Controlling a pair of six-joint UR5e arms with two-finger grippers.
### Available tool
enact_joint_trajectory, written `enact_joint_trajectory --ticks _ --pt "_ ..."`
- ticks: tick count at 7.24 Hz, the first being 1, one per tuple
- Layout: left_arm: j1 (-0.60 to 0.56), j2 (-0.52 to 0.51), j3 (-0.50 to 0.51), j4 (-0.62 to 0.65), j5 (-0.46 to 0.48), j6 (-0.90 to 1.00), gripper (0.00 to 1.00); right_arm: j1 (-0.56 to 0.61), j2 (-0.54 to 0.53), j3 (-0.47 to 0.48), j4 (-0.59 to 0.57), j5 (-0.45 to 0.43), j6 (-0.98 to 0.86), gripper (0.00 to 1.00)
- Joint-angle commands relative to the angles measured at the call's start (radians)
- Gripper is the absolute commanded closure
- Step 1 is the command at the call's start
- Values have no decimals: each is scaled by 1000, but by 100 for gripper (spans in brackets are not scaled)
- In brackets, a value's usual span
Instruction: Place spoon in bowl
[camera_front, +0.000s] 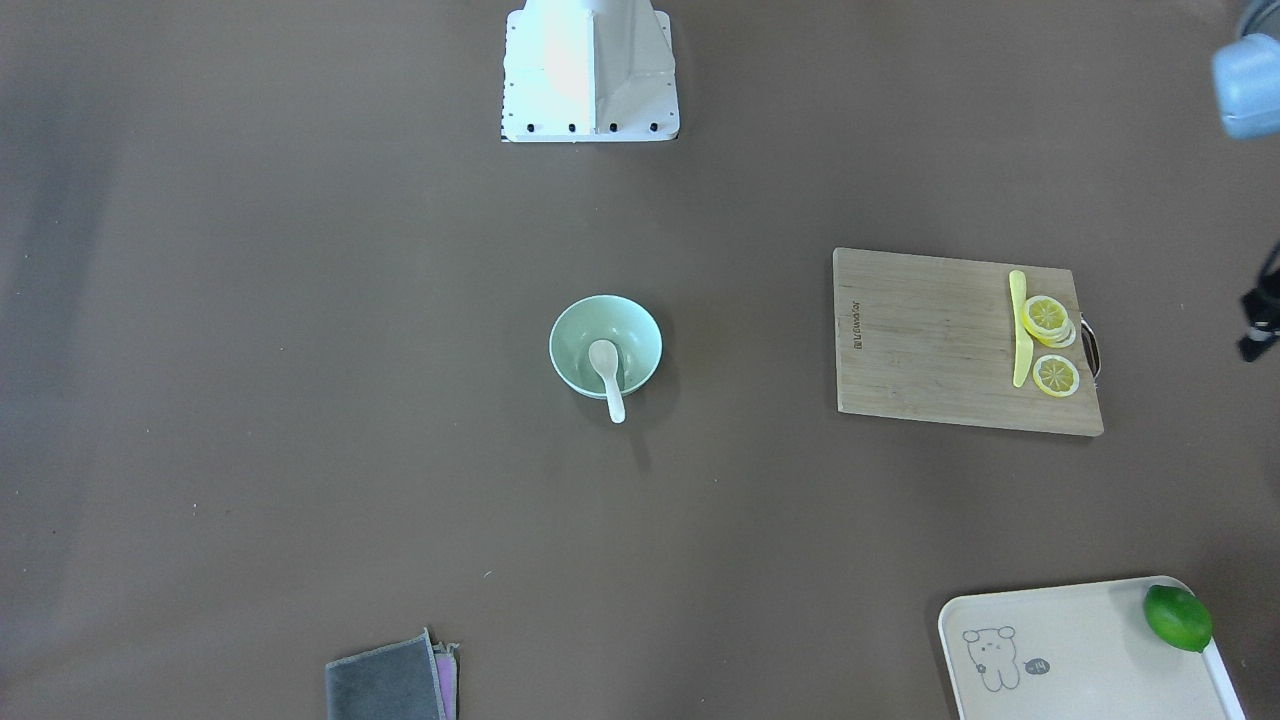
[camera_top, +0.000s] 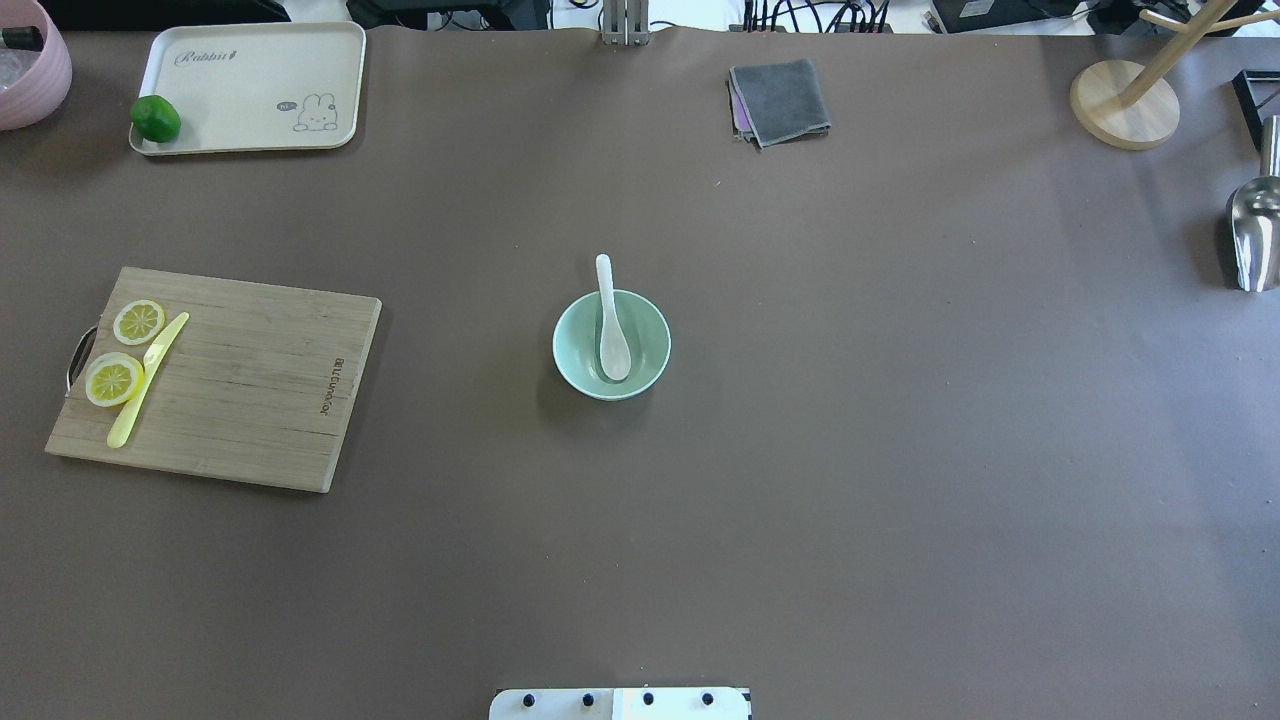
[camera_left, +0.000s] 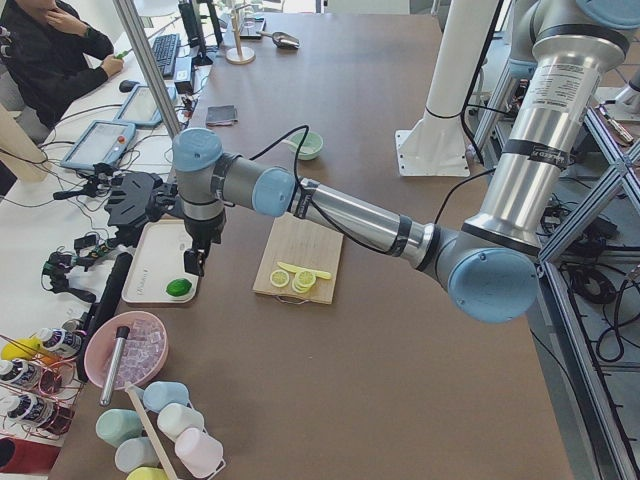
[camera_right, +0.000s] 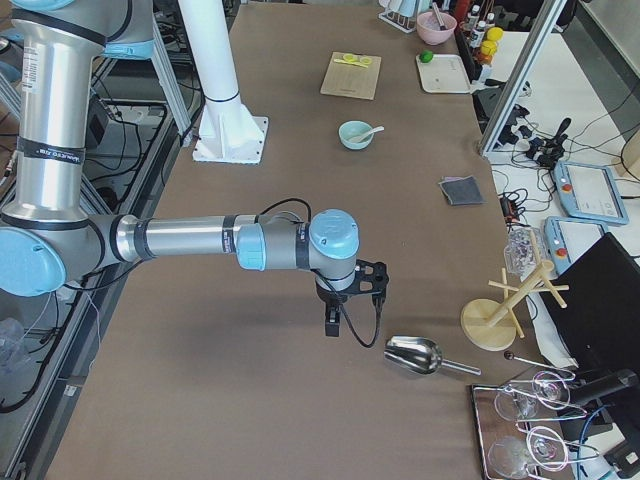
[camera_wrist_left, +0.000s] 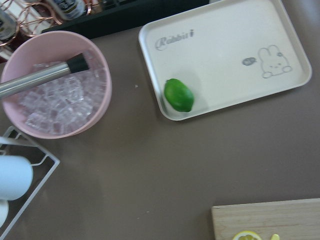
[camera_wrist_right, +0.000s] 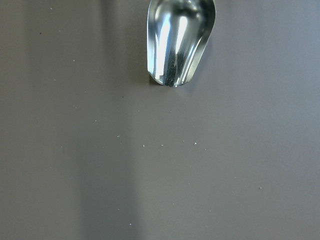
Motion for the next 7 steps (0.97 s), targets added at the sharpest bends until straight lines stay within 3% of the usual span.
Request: enact_joint_trajectory --ticks 1,3,5,7 --pt "-45 151 11 -207 -7 8 2 1 -2 5 1 4 2 0" --pt "-43 283 13 -375 -12 8 2 1 -2 7 2 3 2 0" --pt "-45 307 -12 -363 -10 7 2 1 -10 5 1 1 2 0" --pt "-45 316 -97 -247 -36 -4 2 1 -23 5 1 1 10 0"
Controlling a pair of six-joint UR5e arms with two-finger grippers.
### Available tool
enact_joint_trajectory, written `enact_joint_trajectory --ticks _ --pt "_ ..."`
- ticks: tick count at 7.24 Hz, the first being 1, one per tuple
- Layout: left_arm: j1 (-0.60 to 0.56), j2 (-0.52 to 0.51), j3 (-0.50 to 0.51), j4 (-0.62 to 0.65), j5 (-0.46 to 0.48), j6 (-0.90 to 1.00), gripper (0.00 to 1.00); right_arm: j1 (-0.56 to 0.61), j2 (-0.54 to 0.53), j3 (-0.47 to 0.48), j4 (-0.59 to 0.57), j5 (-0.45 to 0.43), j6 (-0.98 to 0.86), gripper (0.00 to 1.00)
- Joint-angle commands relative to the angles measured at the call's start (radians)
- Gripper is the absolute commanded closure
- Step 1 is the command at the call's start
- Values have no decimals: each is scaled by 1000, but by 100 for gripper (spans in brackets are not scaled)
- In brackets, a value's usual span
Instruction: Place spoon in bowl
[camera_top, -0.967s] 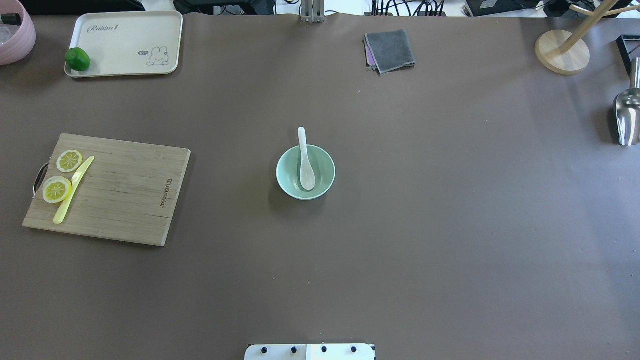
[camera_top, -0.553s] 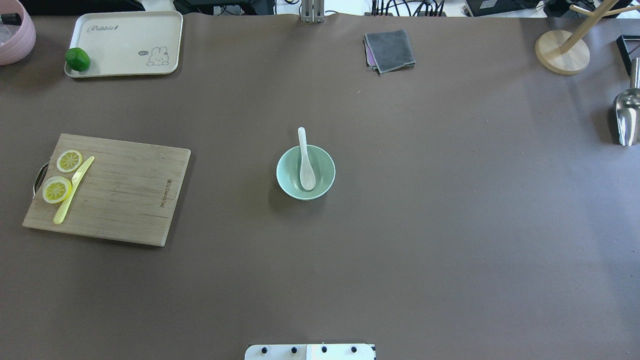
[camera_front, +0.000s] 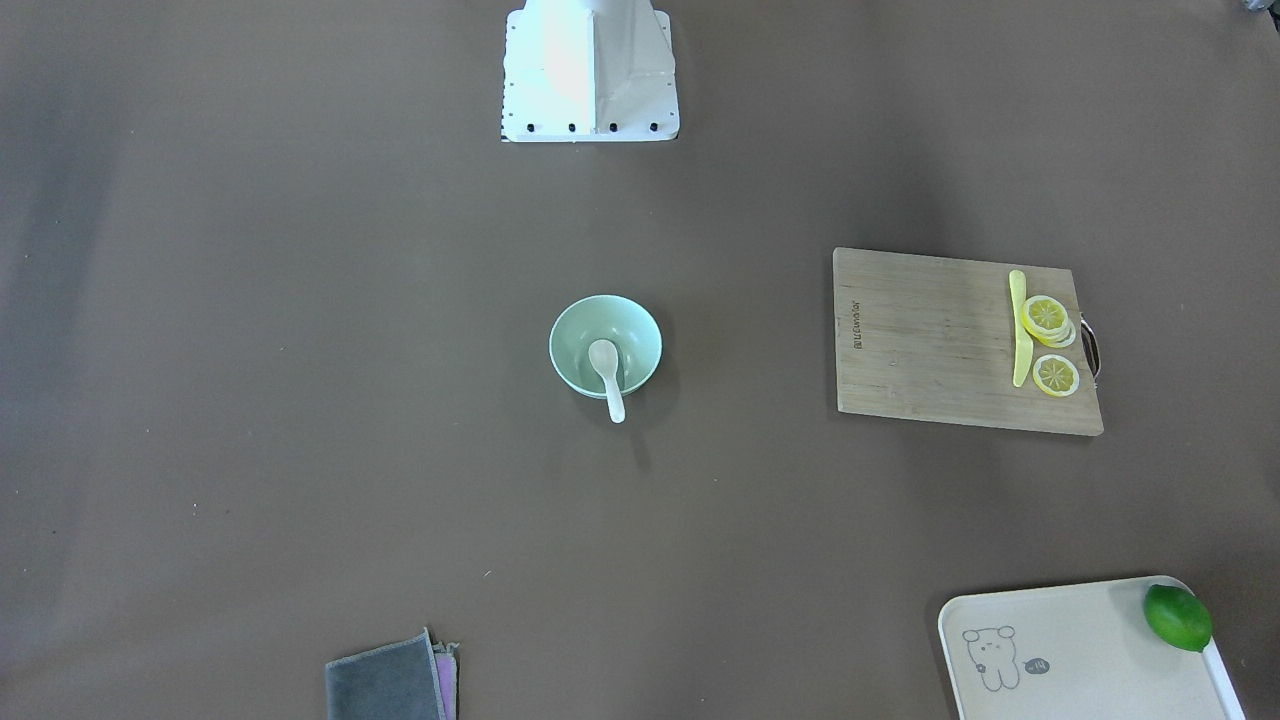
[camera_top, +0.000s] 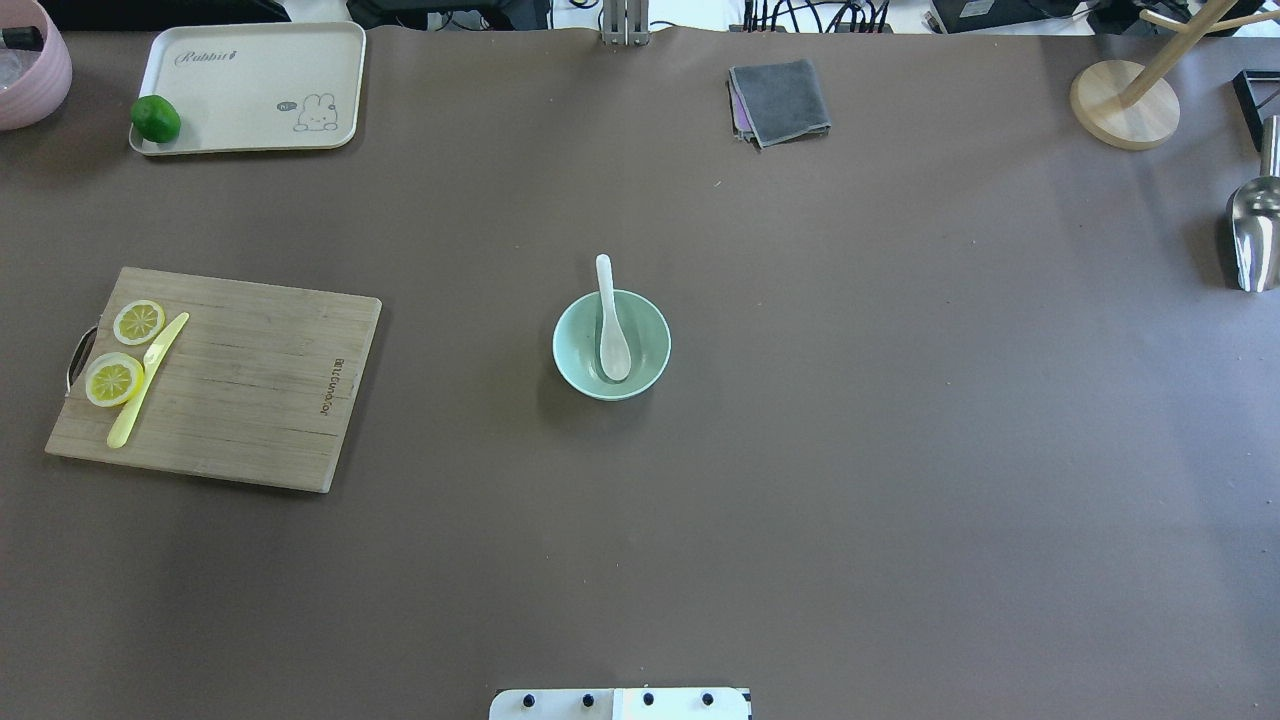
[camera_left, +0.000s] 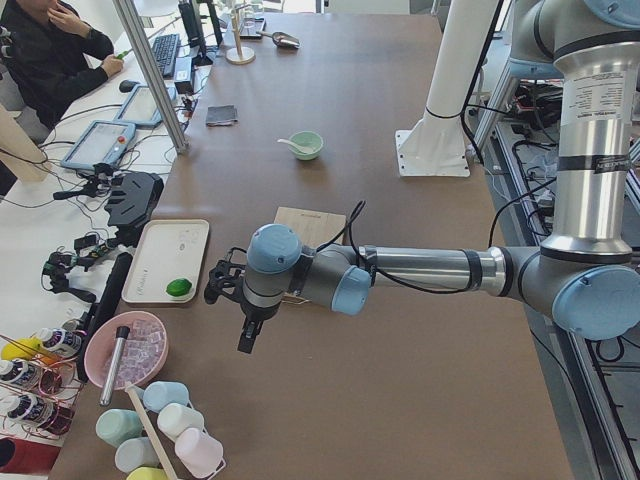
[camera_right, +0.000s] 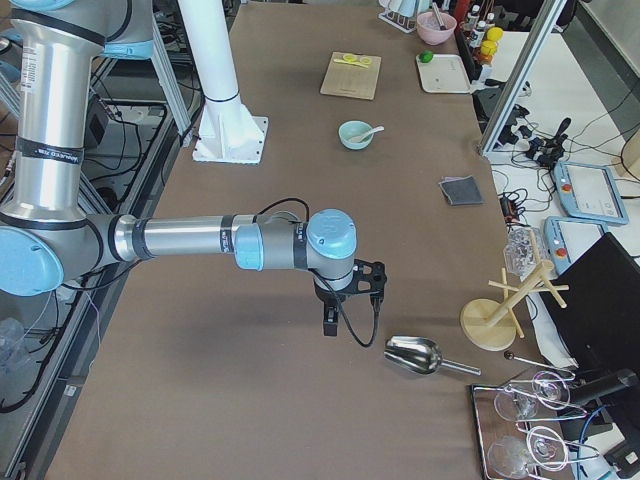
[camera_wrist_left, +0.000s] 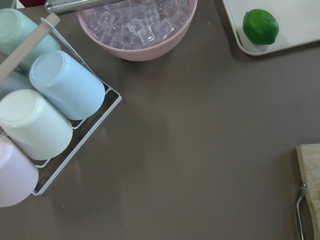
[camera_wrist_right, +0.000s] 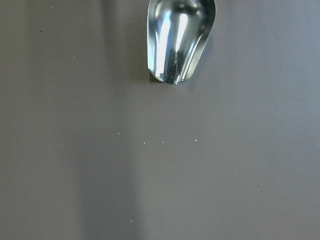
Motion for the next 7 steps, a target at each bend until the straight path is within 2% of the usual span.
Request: enact_joint_trajectory --ticks 1,2,7 --pt "1 1 -135 198 -5 -6 2 -2 -6 -2 -2 -6 8 0" --pt "0 6 -176 245 -5 -4 2 -2 -5 -3 -2 -8 10 0" --pt "5 4 -153 244 -5 -4 2 -2 -5 -6 -3 -3 13 0"
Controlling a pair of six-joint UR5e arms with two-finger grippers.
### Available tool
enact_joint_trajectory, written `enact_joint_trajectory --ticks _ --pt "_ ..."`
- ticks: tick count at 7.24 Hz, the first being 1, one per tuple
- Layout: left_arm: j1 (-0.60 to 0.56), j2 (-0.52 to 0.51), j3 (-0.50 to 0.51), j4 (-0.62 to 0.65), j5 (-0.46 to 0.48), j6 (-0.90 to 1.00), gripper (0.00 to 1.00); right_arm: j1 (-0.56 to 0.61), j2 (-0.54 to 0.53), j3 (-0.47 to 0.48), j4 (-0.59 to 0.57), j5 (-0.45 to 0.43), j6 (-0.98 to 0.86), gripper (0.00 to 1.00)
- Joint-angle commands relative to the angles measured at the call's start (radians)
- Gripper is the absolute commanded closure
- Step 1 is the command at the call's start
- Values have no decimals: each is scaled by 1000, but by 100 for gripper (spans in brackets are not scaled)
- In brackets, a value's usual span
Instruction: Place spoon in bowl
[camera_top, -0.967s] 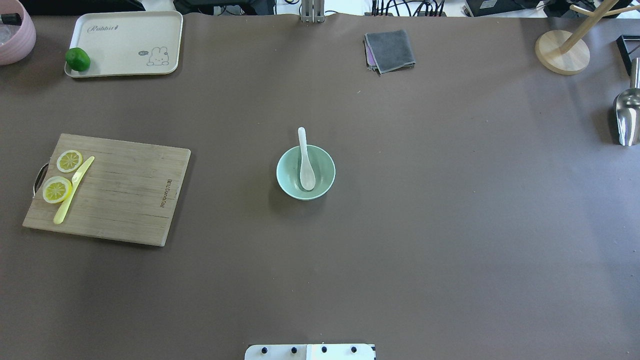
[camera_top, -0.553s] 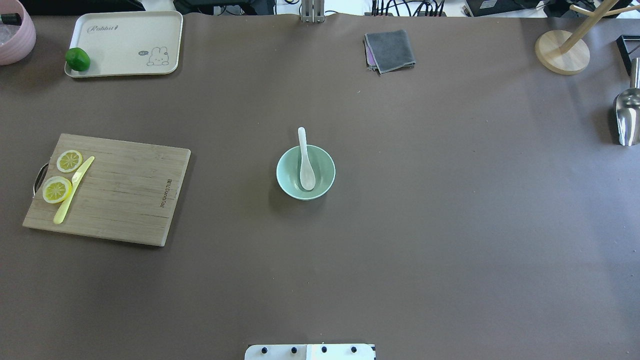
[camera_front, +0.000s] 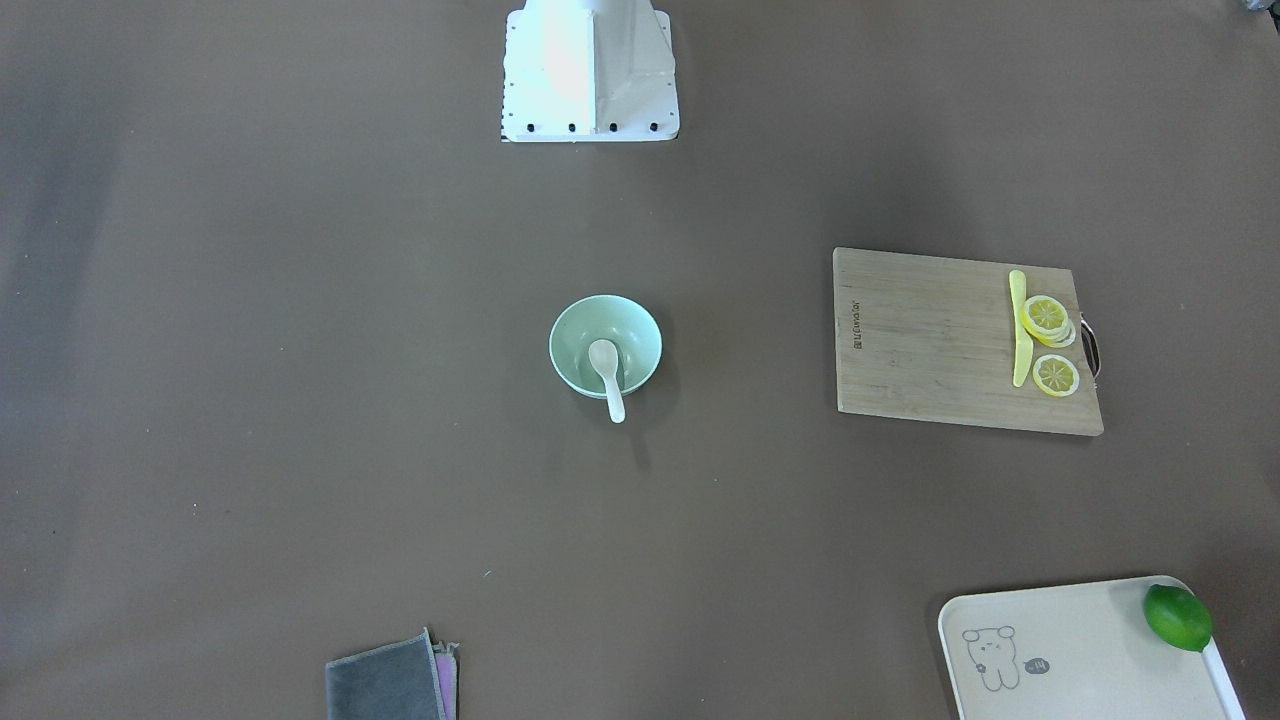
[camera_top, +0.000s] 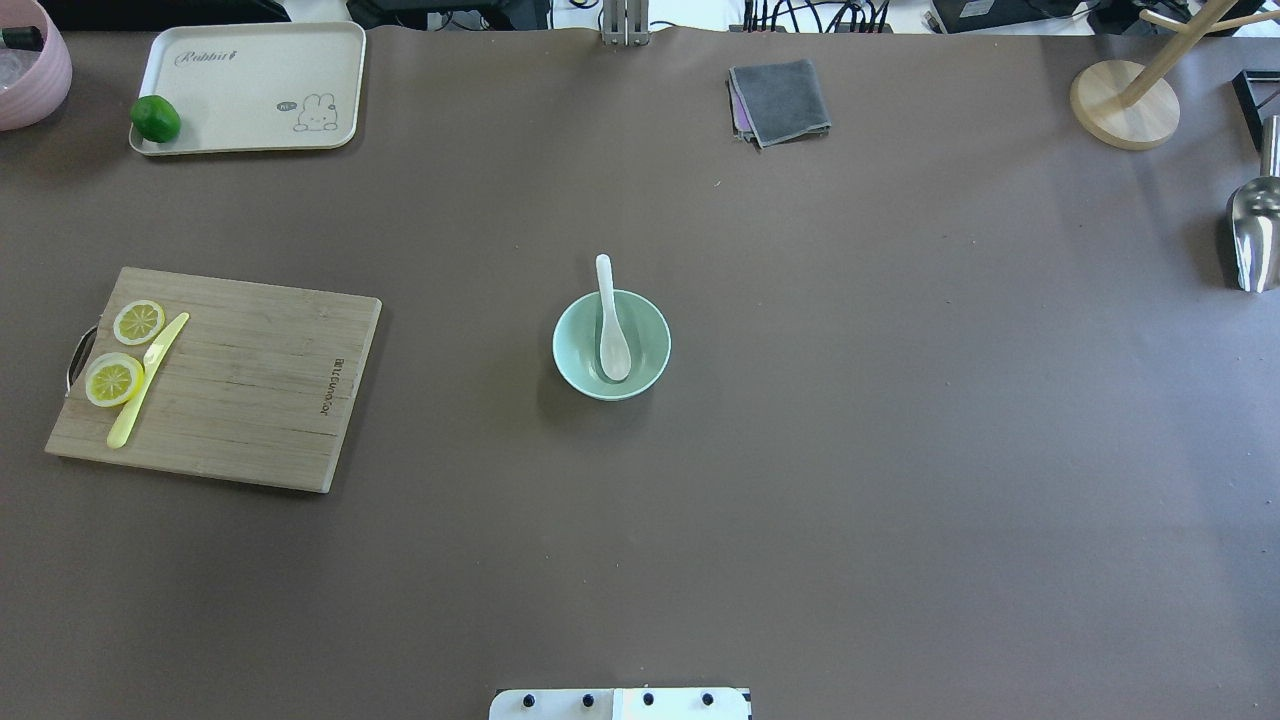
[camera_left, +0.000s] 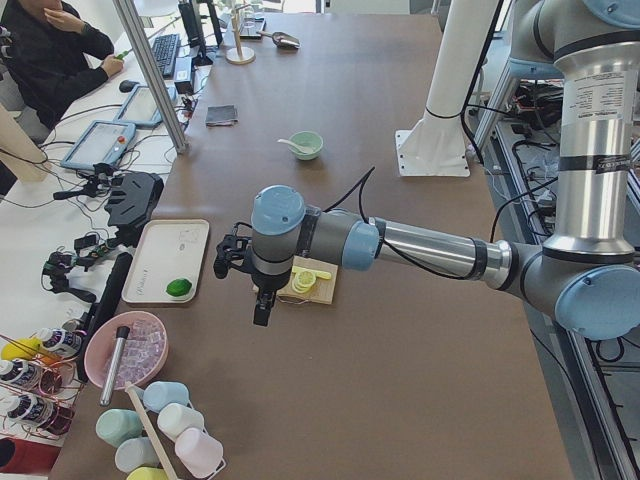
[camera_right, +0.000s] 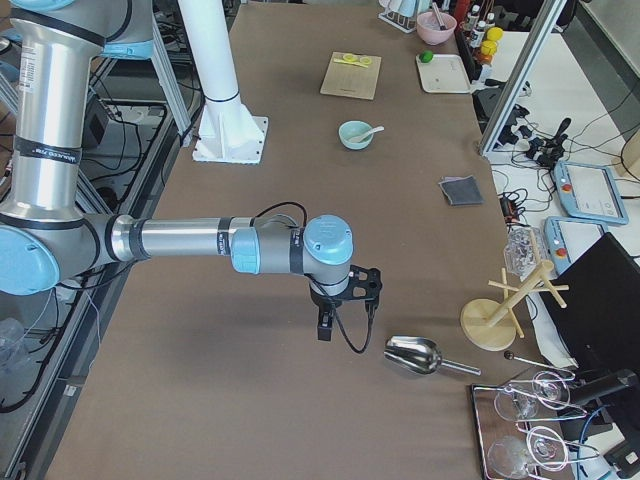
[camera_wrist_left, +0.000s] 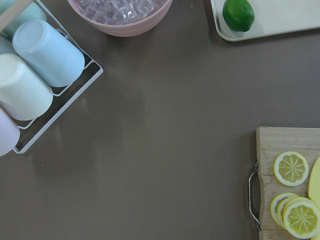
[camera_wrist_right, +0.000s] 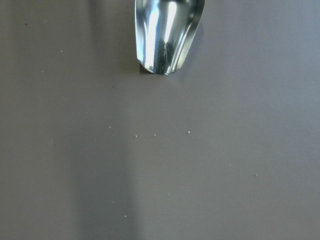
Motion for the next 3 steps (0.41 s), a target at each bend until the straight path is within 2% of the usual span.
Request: enact_joint_trajectory --ticks 1,3 --pt "0 0 1 0 1 -1 2 0 1 0 0 9 1 0" --pt "0 0 11 0 3 0 2 0 1 3 0 9 1 0"
